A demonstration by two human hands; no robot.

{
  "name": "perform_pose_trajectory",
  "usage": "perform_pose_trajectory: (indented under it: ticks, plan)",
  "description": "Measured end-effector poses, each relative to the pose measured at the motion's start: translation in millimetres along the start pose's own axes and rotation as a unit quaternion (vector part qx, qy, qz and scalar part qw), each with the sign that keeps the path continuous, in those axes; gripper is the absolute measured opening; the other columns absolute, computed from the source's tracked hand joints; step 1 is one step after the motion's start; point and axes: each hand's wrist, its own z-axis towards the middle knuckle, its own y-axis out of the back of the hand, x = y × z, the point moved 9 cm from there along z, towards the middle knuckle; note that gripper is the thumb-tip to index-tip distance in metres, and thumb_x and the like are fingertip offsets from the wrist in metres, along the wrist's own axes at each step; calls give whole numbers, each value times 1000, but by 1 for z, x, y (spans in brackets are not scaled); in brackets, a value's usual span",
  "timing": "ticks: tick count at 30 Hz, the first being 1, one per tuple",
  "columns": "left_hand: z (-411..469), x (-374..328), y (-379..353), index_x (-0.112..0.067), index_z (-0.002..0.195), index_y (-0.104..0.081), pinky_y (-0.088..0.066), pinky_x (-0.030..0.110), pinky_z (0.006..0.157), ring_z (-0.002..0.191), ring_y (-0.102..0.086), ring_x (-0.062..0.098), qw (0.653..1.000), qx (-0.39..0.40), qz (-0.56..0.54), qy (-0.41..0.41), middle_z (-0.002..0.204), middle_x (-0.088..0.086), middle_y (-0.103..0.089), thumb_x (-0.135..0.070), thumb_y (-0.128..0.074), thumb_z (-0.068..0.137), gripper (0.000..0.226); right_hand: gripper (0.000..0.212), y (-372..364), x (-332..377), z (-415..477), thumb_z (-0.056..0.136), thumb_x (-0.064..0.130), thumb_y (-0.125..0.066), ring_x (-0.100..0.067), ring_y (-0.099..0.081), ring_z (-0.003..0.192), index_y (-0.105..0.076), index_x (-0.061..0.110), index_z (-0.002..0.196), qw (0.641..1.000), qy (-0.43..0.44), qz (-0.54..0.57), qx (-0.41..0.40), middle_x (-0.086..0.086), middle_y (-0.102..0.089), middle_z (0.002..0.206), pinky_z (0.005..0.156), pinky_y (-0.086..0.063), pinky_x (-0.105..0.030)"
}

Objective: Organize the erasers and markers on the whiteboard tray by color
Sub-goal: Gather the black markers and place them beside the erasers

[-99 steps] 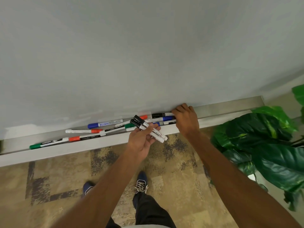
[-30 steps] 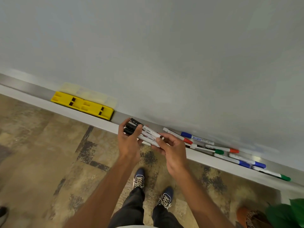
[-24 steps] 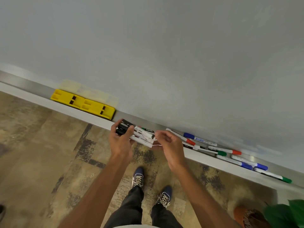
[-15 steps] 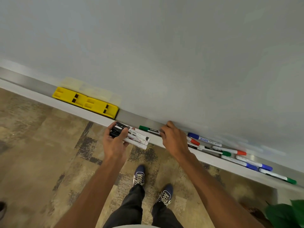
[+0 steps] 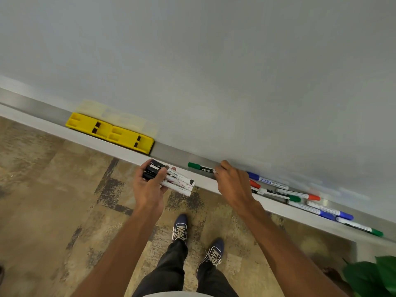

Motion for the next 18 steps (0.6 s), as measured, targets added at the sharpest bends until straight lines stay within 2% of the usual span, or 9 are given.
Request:
perform_pose_trajectory:
  ticks: [5,12,15,18]
  plan:
    - [-2,8,-8,-20,123,-61,-59,49,88,112,-68,37,1000,9,-2,17,127,23,-65,7,-66,89,44,8,-1,-27,-20,78,10,-81,-19,-55,40,-74,12,80,999,-24,-19,-10,-2,-66,82,37,-39,-21]
    - [-9,15,-25,-17,132,-56,-54,58,96,113,-67,41,999,29,11,24,128,24,-63,8,-64,90,49,13,-1,-34,-29,73,-3,-78,-25,-54,41,-69,5,75,999,-29,-14,-4,-8,-64,81,35,-40,-26]
    - [-11,16,-31,-18,130,-57,-56,57,94,108,-70,40,999,35,18,19,126,25,-64,9,-63,90,49,13,0,-35,-30,74,-4,-77,-25,-56,43,-69,4,79,999,-29,-9,-16,-9,-64,83,35,-44,-29]
    - [-11,16,-35,-17,130,-56,-61,50,84,99,-74,38,999,38,13,17,121,26,-66,10,-63,90,49,7,4,-34,-32,80,3,-77,-24,-59,48,-72,6,84,999,-32,13,-40,-7,-64,85,38,-48,-32]
